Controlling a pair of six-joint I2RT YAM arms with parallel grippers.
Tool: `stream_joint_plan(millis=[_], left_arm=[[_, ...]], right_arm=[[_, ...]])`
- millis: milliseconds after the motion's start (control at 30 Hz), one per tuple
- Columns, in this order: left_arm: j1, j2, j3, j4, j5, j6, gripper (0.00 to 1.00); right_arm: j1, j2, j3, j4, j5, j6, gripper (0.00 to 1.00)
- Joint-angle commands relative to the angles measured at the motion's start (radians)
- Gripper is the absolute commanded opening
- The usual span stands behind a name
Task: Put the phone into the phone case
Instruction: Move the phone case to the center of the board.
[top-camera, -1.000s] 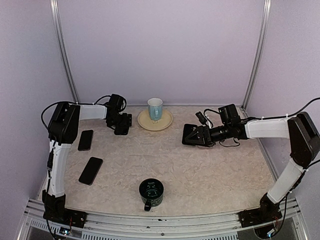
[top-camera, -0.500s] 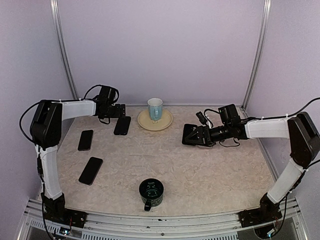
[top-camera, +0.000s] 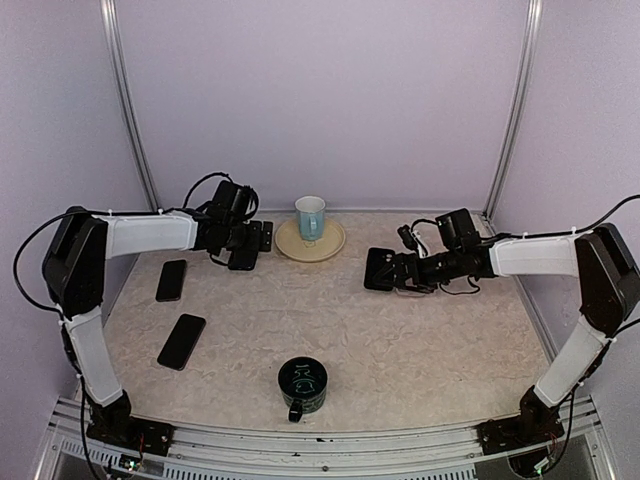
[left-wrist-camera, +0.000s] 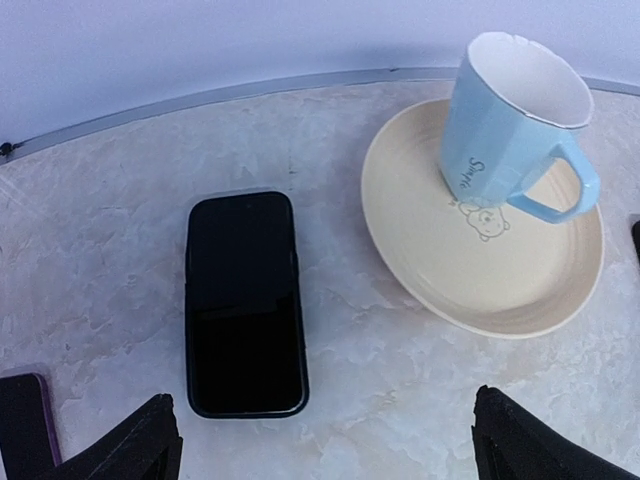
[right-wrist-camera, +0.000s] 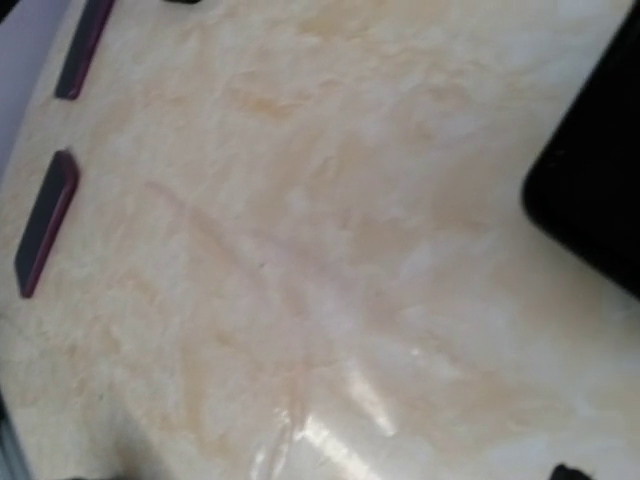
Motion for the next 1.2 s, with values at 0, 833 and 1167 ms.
stream_joint_plan(millis=[0,833,1167], left_arm=[[-0.07,-0.038,0.002,0.013,-0.001,0.027,0.99],[-0.221,0.104,0.127,0.016,-0.008,0.001,0.99],[-0.217,0.087,0.115,0.016,-0.057,-0.001,0.99]], right_arm=[[-0.015,0.022,0.042,-0.029,0.081,-0.004,0.96],[-0.011,0.211,0.139,-0.041,0.2,0.07,0.86],[0.019,0.242,0.152,-0.037,0.216,0.079,0.89]])
